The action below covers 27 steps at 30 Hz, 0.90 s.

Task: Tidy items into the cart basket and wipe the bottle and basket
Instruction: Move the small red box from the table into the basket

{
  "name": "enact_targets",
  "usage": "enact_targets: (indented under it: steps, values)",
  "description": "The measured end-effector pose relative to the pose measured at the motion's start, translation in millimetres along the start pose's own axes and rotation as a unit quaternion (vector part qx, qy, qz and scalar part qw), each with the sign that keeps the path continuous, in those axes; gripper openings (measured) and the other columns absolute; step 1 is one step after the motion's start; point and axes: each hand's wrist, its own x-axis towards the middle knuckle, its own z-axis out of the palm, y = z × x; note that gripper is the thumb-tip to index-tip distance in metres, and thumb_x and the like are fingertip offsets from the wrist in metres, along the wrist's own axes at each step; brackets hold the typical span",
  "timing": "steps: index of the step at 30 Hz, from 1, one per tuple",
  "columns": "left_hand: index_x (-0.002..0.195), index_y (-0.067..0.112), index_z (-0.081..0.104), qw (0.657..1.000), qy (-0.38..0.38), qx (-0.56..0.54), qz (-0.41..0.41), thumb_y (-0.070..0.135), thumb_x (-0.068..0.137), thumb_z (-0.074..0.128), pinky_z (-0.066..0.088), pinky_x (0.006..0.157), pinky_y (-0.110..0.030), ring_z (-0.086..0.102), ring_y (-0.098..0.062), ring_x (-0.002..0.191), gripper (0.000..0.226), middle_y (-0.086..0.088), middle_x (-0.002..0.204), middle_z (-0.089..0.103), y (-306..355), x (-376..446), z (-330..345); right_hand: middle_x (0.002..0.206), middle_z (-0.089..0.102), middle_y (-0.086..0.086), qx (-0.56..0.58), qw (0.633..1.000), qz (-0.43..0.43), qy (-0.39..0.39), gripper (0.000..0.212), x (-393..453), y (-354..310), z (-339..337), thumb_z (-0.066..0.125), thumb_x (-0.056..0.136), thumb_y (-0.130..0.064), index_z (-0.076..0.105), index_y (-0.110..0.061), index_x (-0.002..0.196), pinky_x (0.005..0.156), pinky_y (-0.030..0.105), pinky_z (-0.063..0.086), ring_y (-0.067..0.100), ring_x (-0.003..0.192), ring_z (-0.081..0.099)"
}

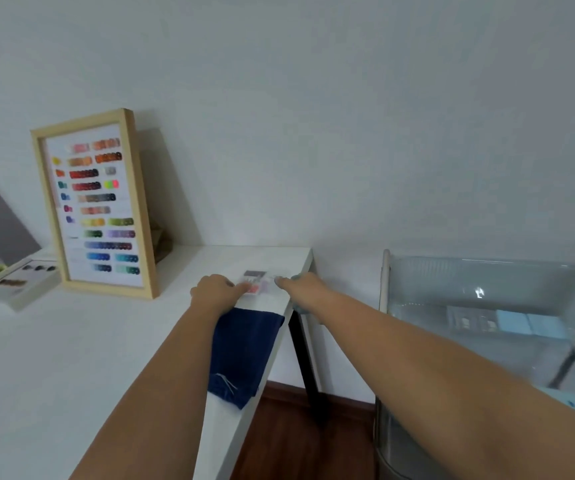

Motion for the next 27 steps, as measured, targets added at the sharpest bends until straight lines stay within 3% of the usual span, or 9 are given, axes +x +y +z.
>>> enact_targets:
  steps: [4,8,10,12,14,15,19,24,27]
  values:
    - [0.106,0.022,0.067,0.999,-0.004,0.022,-0.024,0.083,0.068,0.054,0.037,0.088,-0.038,0.053,-0.026,0.105,0.073,-0.002,0.108,0.063,14.2,-0.5,4.9,0.104,0.067,0.006,0.094,0.995,0.026,0.016,0.039,8.2,-2.2,5.7,0.063,0.085,-0.040,0.057,-0.014,0.114,0.072,0.032,0.055,0.023,0.091,0.065]
    - [0.108,0.020,0.062,0.999,-0.037,0.025,-0.025,0.082,0.064,0.060,0.032,0.087,-0.039,0.051,-0.027,0.109,0.077,-0.004,0.109,0.062,32.5,-4.7,7.7,0.100,0.064,0.009,0.192,0.979,0.053,0.052,0.040,6.0,-0.7,0.8,0.067,0.086,-0.021,0.051,-0.008,0.120,0.054,0.027,0.054,0.019,0.075,0.062]
    - [0.102,0.016,0.061,0.998,-0.045,-0.039,-0.016,0.069,0.067,0.070,0.038,0.092,-0.041,0.056,-0.026,0.100,0.063,-0.008,0.100,0.063,40.2,-7.6,7.8,0.113,0.062,0.018,0.214,0.973,0.058,0.063,0.048,6.3,0.7,-5.3,0.068,0.085,-0.013,0.046,-0.004,0.126,0.059,0.028,0.056,0.022,0.079,0.061]
    - [0.081,0.016,0.058,0.987,-0.044,-0.152,0.002,0.044,0.074,0.075,0.045,0.078,-0.036,0.051,-0.018,0.073,0.034,-0.003,0.079,0.055,44.9,-9.8,7.3,0.118,0.057,0.020,0.223,0.971,0.060,0.067,0.053,5.2,1.2,-10.9,0.068,0.084,-0.008,0.038,-0.007,0.128,0.062,0.029,0.056,0.023,0.080,0.060]
    - [0.079,0.013,0.060,0.970,-0.032,-0.240,0.009,0.025,0.080,0.071,0.038,0.056,-0.028,0.042,-0.014,0.060,0.017,-0.001,0.073,0.047,47.3,-11.2,6.6,0.116,0.055,0.017,0.219,0.972,0.058,0.054,0.059,-1.7,-1.5,-15.2,0.065,0.085,-0.003,0.031,-0.016,0.132,0.063,0.029,0.056,0.021,0.076,0.059]
    - [0.092,0.010,0.062,0.959,-0.023,-0.283,0.004,0.022,0.083,0.070,0.038,0.055,-0.027,0.046,-0.015,0.064,0.017,-0.002,0.077,0.051,48.2,-13.0,6.0,0.115,0.055,0.015,0.218,0.974,0.049,0.042,0.064,-5.8,-4.7,-17.2,0.063,0.086,-0.001,0.029,-0.021,0.136,0.063,0.029,0.055,0.020,0.072,0.058]
    - [0.127,0.008,0.047,0.880,-0.027,-0.475,-0.011,0.011,0.088,0.066,0.053,0.069,-0.027,0.060,-0.019,0.079,0.043,-0.017,0.104,0.065,62.7,-27.0,-0.1,0.105,0.062,0.019,0.218,0.976,-0.029,-0.005,0.056,-28.6,-24.5,-41.2,0.059,0.086,0.004,0.045,-0.022,0.133,0.062,0.030,0.048,0.019,0.062,0.054]
    - [0.108,0.002,0.067,0.831,-0.070,-0.548,0.064,0.002,0.086,0.065,0.060,0.070,-0.025,0.066,-0.021,0.075,0.022,-0.017,0.100,0.072,111.7,-56.0,-1.3,0.091,0.064,0.012,0.124,0.982,-0.138,0.041,0.043,-63.4,-33.0,-122.7,0.074,0.079,-0.009,0.048,-0.024,0.110,0.054,0.024,0.050,0.016,0.061,0.057]
    - [0.112,0.004,0.060,0.798,-0.111,-0.587,0.076,0.001,0.090,0.062,0.061,0.069,-0.026,0.067,-0.025,0.078,0.022,-0.016,0.099,0.069,146.9,-74.9,6.7,0.079,0.064,0.011,0.124,0.976,-0.147,0.107,0.044,-75.4,-14.3,-175.9,0.079,0.073,-0.011,0.046,-0.024,0.099,0.056,0.024,0.051,0.014,0.054,0.057]
